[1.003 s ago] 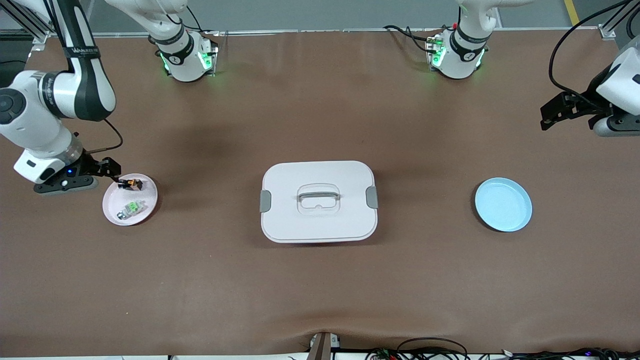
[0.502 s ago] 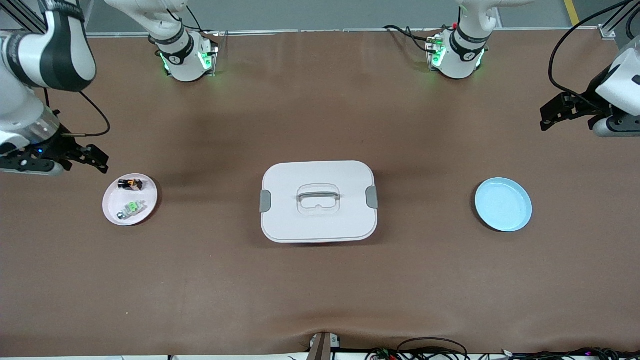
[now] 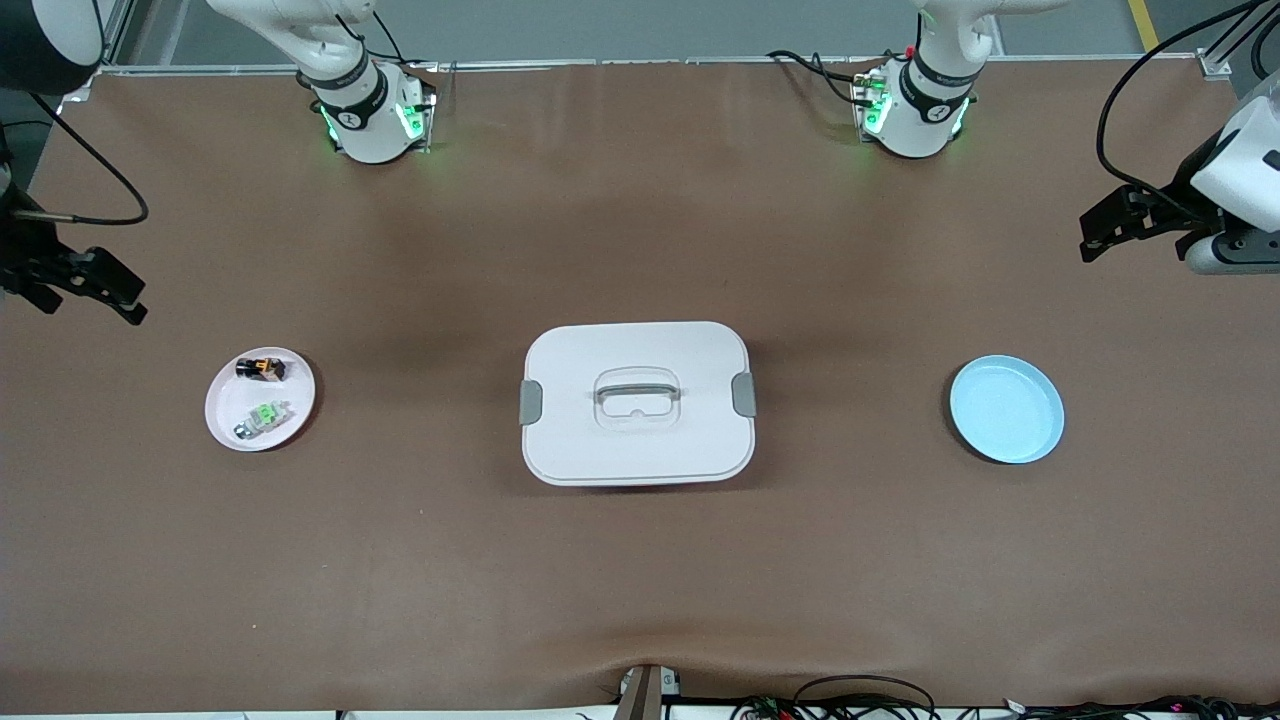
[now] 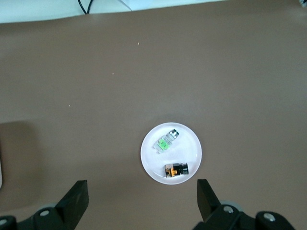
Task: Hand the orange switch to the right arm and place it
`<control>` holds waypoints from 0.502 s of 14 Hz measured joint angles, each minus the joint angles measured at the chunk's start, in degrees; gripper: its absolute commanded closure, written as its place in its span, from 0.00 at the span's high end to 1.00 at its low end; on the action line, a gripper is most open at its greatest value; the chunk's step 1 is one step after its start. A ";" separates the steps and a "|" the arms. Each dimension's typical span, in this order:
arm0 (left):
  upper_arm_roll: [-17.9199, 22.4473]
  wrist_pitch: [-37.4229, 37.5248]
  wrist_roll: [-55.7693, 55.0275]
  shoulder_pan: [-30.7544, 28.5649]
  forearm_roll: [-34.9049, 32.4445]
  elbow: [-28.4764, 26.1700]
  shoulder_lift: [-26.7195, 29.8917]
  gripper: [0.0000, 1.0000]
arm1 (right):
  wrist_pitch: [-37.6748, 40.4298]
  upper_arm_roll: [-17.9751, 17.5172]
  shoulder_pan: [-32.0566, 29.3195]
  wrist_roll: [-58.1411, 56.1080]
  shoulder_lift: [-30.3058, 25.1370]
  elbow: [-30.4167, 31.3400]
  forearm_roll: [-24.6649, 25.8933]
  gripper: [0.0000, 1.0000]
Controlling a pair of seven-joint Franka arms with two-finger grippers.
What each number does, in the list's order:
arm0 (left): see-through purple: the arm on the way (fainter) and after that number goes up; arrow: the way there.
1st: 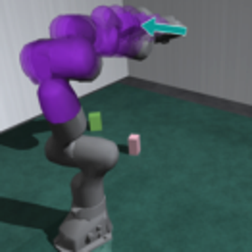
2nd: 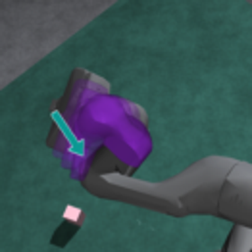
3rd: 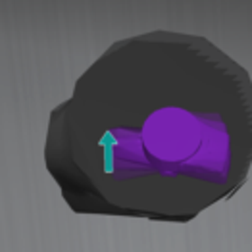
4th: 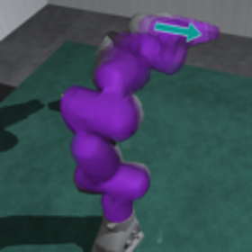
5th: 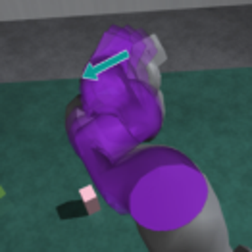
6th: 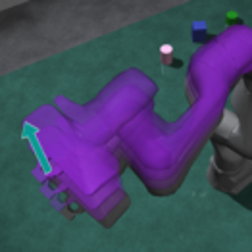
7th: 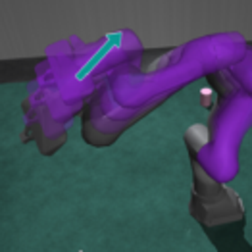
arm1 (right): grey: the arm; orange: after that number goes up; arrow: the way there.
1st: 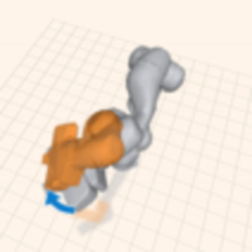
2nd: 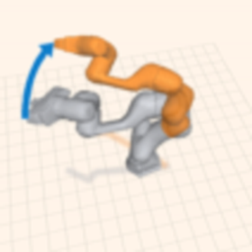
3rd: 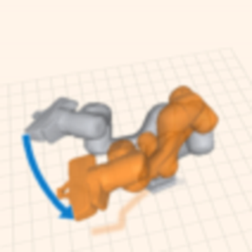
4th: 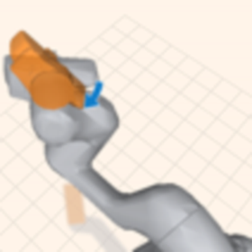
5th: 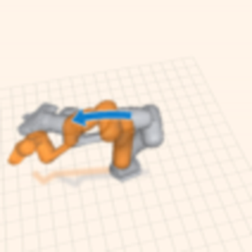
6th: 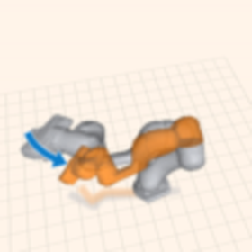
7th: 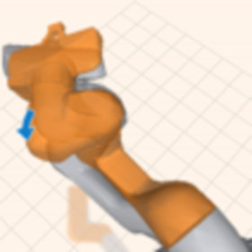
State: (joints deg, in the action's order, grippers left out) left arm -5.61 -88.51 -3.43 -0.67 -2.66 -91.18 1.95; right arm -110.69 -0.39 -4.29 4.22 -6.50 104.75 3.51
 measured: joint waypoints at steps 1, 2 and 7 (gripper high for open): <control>-0.05 0.00 0.00 0.01 0.00 0.00 0.00 1.00 | 0.02 0.00 0.01 -0.51 0.08 -0.66 0.00 1.00; -0.07 0.00 0.00 0.03 0.00 0.00 0.00 1.00 | 0.00 0.00 0.01 -0.75 0.19 -1.38 0.00 1.00; -0.09 0.00 0.00 0.05 0.00 -0.01 0.00 1.00 | 7.10 0.13 0.01 -1.08 1.21 -7.06 -1.66 1.00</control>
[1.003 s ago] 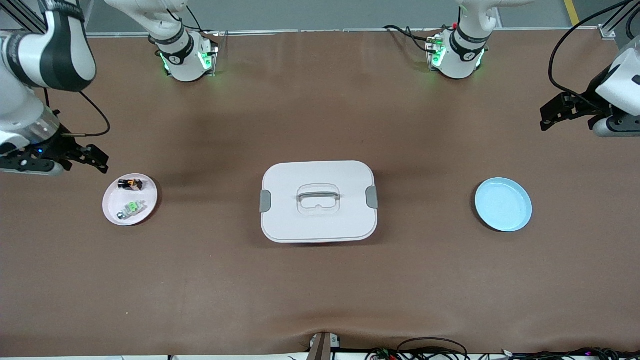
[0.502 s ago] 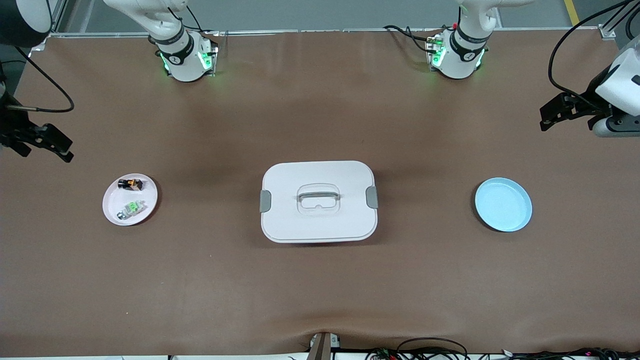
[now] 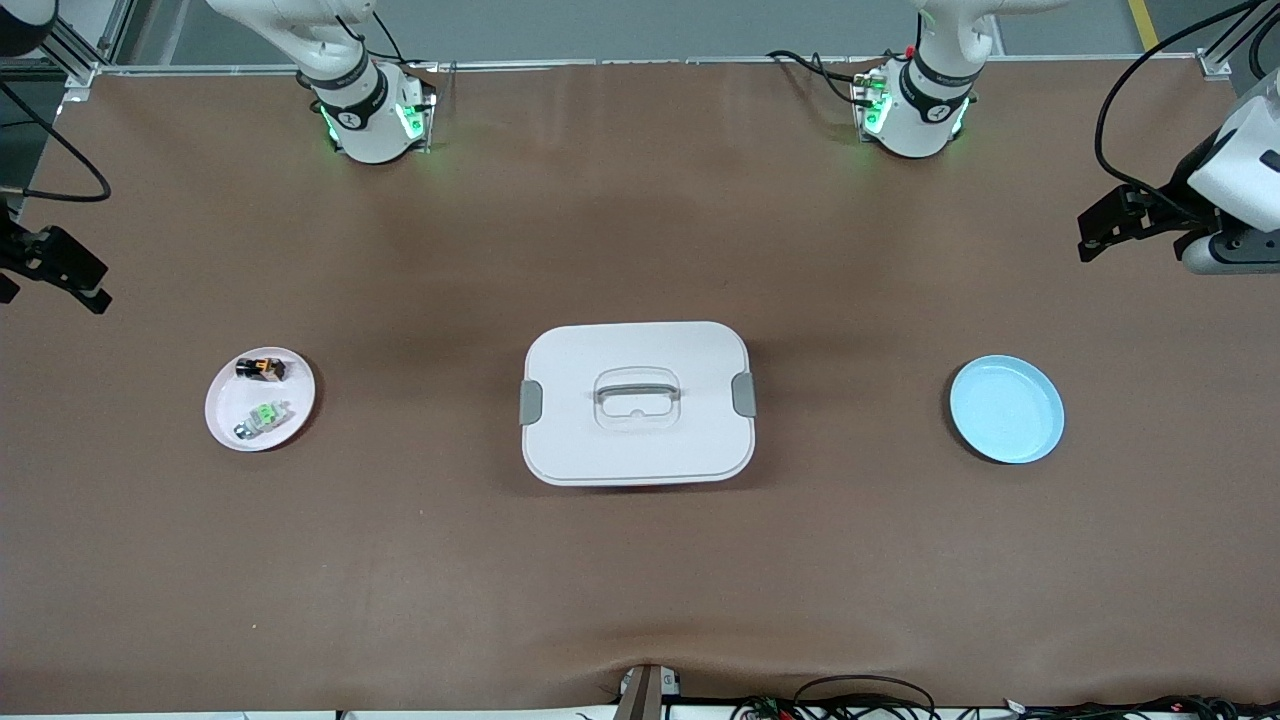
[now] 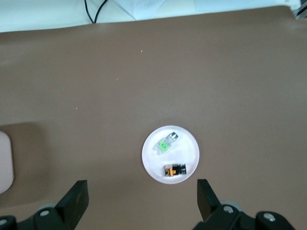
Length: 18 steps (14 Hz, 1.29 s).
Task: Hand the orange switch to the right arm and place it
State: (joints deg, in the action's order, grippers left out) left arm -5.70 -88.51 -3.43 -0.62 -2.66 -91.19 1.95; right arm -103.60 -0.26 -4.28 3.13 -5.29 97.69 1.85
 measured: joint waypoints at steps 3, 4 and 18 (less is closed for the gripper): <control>0.00 0.00 0.00 0.01 0.00 -0.05 0.00 1.00 | 2.95 -0.05 0.01 -0.25 0.21 -0.70 -1.04 1.00; 0.00 0.00 0.00 0.02 0.00 -0.06 -0.01 1.00 | 4.51 -0.07 0.04 -0.54 0.23 -0.74 -1.07 1.00; -0.47 0.47 0.00 0.18 0.00 -0.07 -0.01 1.00 | 3.18 -0.01 0.11 -4.30 -10.14 11.52 -2.72 1.00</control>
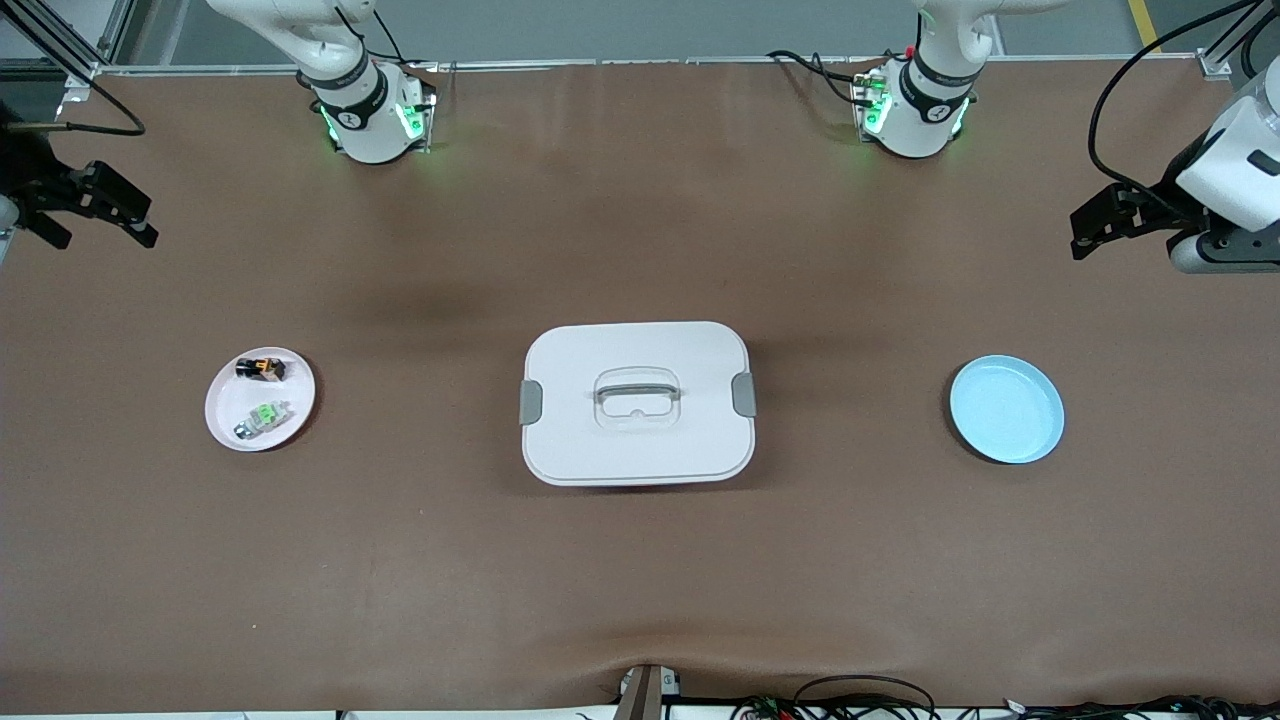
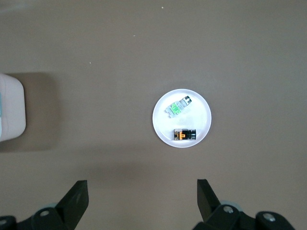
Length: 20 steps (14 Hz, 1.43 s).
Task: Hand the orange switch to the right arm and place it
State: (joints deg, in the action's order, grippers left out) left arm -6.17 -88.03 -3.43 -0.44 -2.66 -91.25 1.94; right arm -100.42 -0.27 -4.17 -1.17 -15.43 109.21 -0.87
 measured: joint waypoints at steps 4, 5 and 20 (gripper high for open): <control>0.12 0.07 0.00 -0.14 0.00 0.00 0.00 1.00 | -0.55 -0.77 0.77 3.57 -0.89 -0.24 -0.03 1.00; 0.24 0.07 0.00 -0.17 0.00 0.04 0.00 1.00 | -0.65 -0.72 0.77 3.54 -0.87 -0.57 -0.03 1.00; 0.41 0.57 0.00 -0.28 0.00 2.06 -1.24 1.00 | 6.92 -0.30 0.66 -0.32 3.81 -7.82 0.09 1.00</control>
